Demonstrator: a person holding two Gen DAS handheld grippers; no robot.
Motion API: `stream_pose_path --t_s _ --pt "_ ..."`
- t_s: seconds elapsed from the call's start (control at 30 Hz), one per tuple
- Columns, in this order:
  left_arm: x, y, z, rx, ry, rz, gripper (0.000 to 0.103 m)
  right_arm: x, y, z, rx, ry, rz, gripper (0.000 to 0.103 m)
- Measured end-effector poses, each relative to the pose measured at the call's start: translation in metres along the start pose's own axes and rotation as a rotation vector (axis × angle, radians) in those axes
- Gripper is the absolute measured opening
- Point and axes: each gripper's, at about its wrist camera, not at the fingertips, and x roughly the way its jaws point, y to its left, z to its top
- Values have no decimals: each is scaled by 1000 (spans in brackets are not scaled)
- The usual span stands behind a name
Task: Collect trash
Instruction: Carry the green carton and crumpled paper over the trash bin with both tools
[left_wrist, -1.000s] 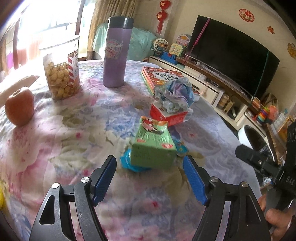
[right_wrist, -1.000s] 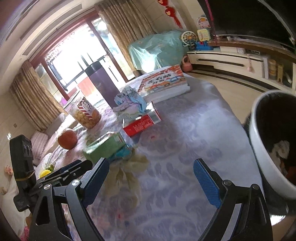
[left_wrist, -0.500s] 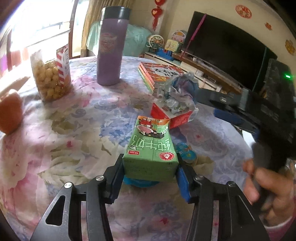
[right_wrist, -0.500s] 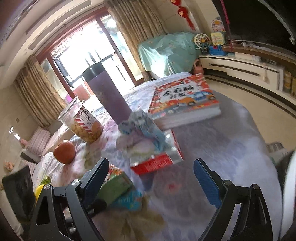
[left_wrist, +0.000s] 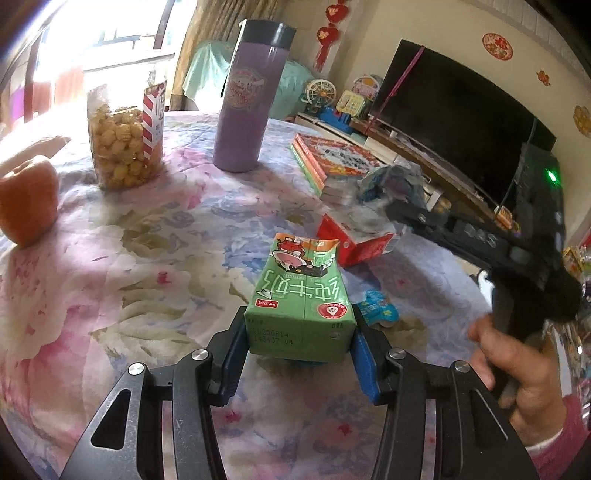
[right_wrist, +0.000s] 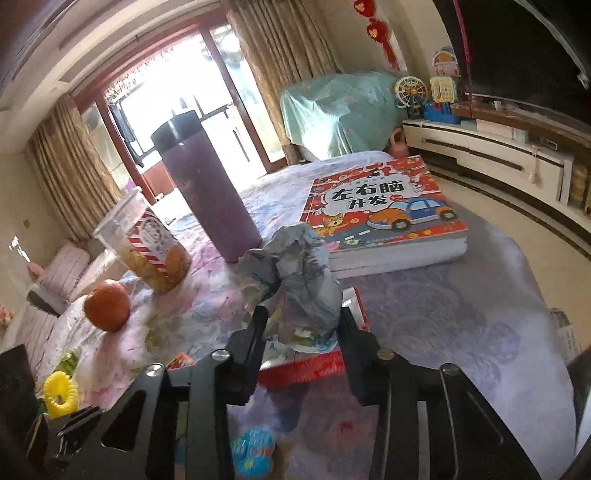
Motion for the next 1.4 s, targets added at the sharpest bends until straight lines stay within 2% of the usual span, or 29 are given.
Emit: stream_pose_path --t_s 0.27,0.47,0.7,1.03,1.4 --pt "-37 -25 -23 31 -30 -28 49 -71 -3 -31 32 -24 16 30" --pt "-54 -46 -49 56 -9 -56 49 -117 -10 -68 70 -29 -4 30" --pt "-67 -70 -60 104 -4 -80 49 -159 -29 -96 129 -45 -44 30" --pt "-74 -107 -67 165 -3 -116 49 -199 -47 -111 171 -100 -83 30" --pt "-68 -133 -67 196 9 -132 49 -220 -75 -116 210 -140 -120 30"
